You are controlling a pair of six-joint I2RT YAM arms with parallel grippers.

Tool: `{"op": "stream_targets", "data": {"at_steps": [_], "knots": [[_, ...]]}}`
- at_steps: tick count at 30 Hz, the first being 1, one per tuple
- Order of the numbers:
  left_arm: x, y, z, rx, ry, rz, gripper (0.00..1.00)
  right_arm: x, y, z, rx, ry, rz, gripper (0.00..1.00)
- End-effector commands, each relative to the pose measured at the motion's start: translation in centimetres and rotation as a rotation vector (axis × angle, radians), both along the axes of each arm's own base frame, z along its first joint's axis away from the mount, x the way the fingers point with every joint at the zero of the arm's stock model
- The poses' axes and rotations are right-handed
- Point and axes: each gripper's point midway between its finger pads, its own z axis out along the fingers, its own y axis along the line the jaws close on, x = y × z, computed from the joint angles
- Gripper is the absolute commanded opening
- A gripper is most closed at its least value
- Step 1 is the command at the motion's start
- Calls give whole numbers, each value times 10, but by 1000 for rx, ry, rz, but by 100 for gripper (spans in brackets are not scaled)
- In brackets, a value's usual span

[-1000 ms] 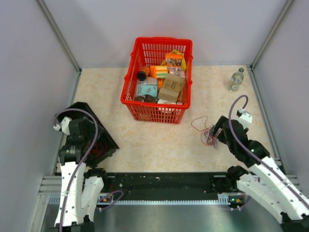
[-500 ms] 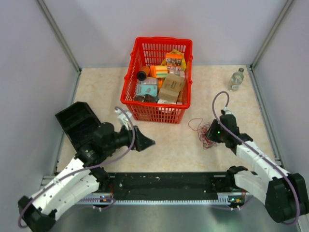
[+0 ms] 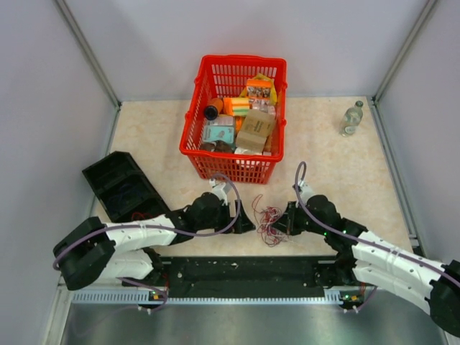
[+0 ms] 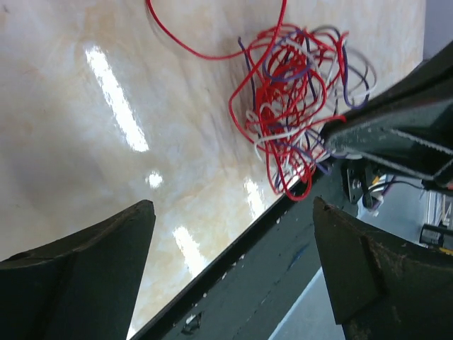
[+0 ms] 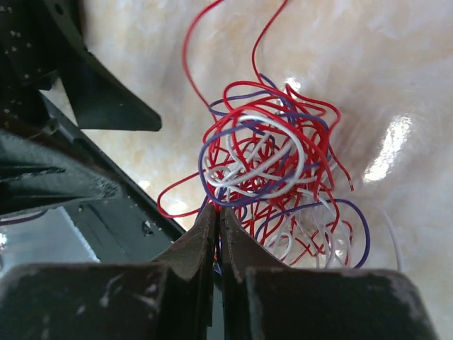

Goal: Untangle the cables

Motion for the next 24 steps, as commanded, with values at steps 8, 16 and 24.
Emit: {"op": "stream_targets", "data": {"at_steps": [8, 16, 24], "knots": [[56, -37, 26, -53, -111, 125, 88, -5, 17, 30, 127, -46, 56, 0], [92, -37, 11, 119, -146, 218, 48, -9, 15, 28, 128, -41, 64, 0], [82, -27, 22, 130, -164, 203, 0, 2, -5, 21, 12, -35, -38, 43]]}}
